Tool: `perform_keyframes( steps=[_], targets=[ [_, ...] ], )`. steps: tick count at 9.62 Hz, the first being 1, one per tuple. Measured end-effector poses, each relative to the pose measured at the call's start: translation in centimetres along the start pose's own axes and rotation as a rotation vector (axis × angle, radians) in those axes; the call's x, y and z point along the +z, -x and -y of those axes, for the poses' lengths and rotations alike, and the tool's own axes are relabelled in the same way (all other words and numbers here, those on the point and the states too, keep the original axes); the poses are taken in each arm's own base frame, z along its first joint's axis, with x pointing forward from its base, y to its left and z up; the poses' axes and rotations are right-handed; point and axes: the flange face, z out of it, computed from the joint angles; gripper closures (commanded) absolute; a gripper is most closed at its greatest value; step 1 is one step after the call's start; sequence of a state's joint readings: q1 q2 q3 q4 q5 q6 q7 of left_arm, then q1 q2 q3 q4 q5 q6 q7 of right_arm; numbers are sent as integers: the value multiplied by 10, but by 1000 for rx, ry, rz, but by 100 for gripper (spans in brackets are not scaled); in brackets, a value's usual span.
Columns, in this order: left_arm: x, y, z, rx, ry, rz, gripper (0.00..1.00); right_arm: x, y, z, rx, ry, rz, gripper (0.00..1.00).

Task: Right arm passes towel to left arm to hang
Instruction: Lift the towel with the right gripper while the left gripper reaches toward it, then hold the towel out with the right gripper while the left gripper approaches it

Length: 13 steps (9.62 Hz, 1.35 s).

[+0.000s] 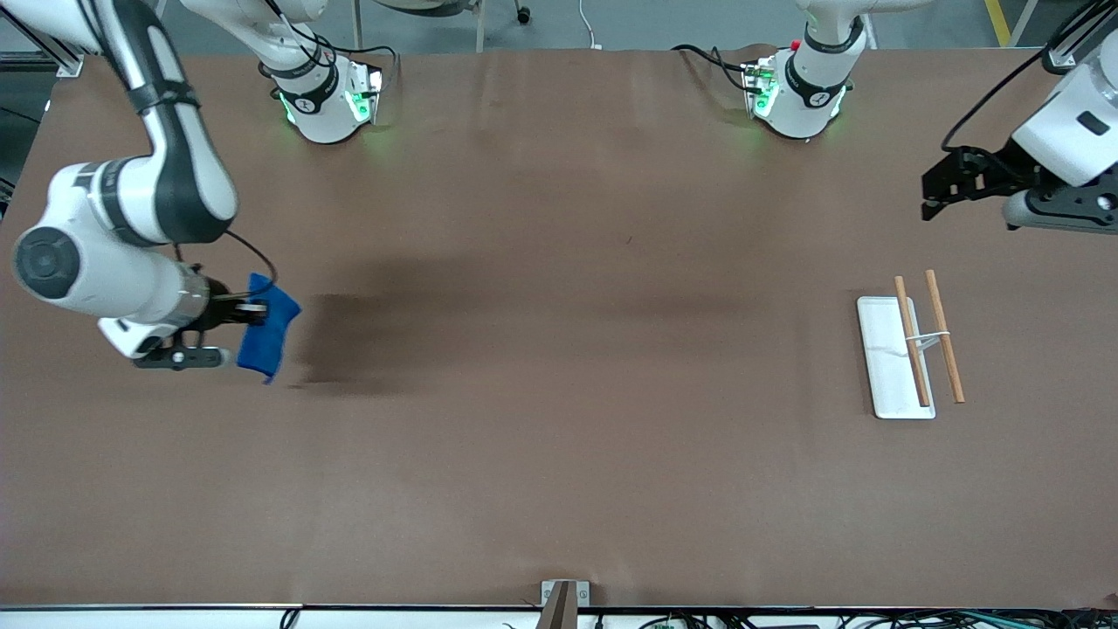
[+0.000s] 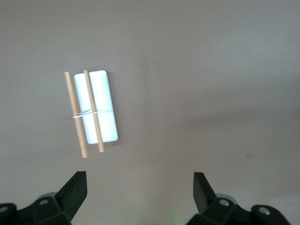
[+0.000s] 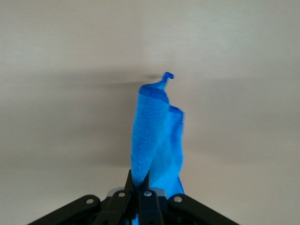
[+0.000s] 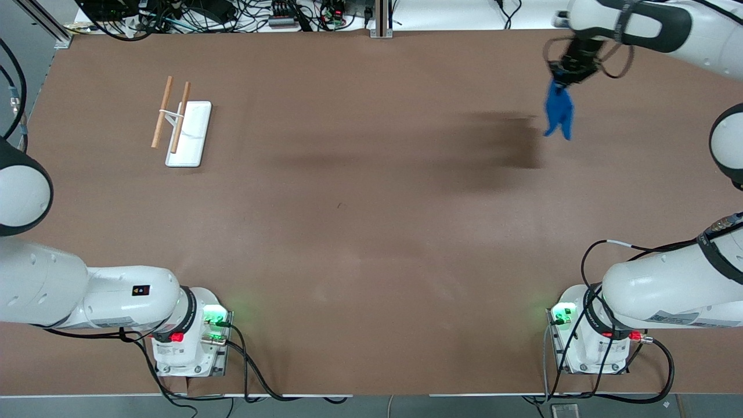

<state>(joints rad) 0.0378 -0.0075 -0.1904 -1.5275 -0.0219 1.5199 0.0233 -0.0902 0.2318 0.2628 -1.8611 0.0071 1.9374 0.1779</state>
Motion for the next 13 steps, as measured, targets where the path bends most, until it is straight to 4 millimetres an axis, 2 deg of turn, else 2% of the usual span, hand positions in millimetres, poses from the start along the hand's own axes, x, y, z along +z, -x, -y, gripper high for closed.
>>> perform_keyframes(
  steps=[1, 2, 4, 5, 7, 9, 11, 12, 13],
  targets=[
    [2, -1, -11, 17, 22, 3, 0, -6, 7, 48, -21, -16, -11, 100],
    [3, -2, -23, 36, 43, 5, 0, -13, 16, 88, -43, -69, -15, 100],
    [12, -5, -56, 87, 112, 25, 0, -29, 28, 141, -38, -273, -6, 100],
    [26, -12, -74, 108, 191, 50, 0, -35, 34, 165, -27, -381, 1, 100],
    [59, -34, -92, 90, 435, 101, 0, -47, 52, 213, -7, -599, 34, 100],
    [100, -57, -103, 46, 648, 177, 0, -54, 66, 244, -57, -827, 78, 100],
    [148, -76, -108, -15, 824, 268, 0, -59, 71, 261, -59, -1057, 115, 100],
    [170, -82, -110, -43, 905, 308, 3, -63, 75, 272, -41, -1162, 118, 100],
    [191, -85, -113, -54, 985, 339, 13, -67, 80, 284, -23, -1244, 117, 100]
  ],
)
